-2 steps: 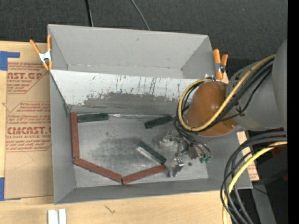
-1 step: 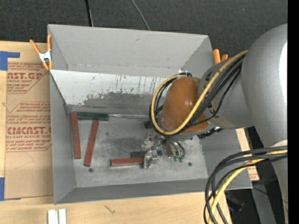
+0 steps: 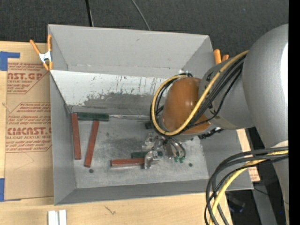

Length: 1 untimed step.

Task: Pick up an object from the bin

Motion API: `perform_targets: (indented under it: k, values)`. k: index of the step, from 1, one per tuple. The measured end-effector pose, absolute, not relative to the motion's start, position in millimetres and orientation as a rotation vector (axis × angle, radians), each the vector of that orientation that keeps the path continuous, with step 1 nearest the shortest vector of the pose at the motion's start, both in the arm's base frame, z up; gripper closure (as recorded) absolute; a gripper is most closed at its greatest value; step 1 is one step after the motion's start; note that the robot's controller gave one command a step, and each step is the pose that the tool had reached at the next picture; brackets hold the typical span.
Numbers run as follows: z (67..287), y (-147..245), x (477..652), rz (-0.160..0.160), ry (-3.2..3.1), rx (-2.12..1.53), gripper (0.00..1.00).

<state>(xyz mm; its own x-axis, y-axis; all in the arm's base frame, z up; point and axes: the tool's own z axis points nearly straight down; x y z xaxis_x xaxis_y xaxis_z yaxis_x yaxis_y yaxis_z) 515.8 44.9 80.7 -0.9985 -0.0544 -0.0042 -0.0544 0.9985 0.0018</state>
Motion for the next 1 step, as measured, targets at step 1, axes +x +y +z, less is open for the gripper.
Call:
perform_targets:
  k: [1]
  values:
    - [292.7,64.9,500.3,0.001,3.142,-0.091,1.0]
